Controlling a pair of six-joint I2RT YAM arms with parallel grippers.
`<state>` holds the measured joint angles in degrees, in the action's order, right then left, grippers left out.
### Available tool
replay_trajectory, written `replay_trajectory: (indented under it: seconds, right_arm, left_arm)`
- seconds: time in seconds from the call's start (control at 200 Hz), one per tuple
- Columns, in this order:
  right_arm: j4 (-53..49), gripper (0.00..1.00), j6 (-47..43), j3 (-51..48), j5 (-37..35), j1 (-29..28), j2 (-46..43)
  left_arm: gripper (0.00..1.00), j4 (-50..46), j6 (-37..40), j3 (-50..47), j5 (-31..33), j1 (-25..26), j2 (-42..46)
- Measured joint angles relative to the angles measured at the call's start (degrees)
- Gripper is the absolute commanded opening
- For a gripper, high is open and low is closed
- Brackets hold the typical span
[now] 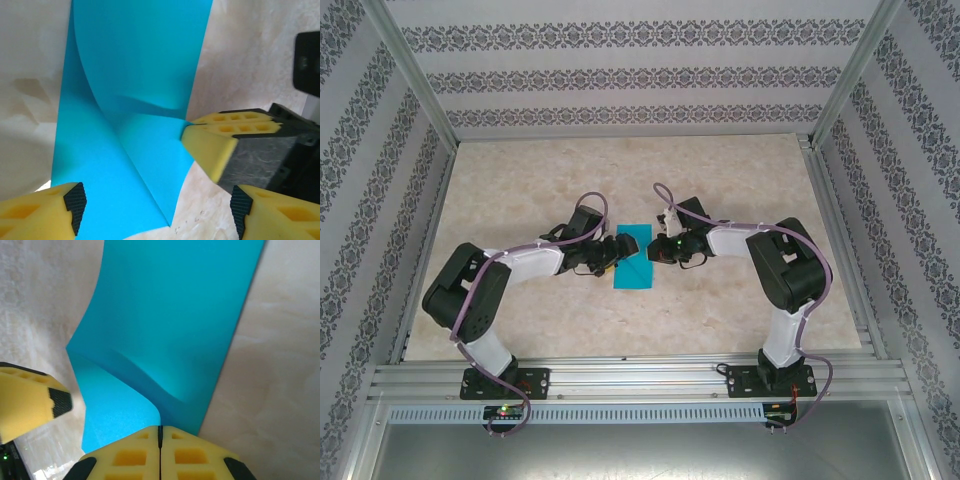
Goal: Fold a paper plane with a square sheet of paper (pick it up from the middle)
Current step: Turn over the paper at the center of the table.
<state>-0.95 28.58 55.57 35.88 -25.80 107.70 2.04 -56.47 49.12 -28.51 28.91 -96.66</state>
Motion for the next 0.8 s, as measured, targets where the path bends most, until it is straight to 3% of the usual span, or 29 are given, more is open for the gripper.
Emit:
replay_trajectory:
  seconds: [0.335, 0.804]
  right_arm:
    - [1.3, 0.07, 1.5, -0.1, 0.9, 0.2, -0.1]
    - [1.7, 0.07, 2.4, -0.6, 1.1, 1.3, -0.1]
  left_arm:
    - [0.53, 1.1, -0.2, 1.9, -1.9, 0.0, -3.2]
    - [0.50, 1.5, -0.2, 3.0, -1.4, 0.0, -5.3]
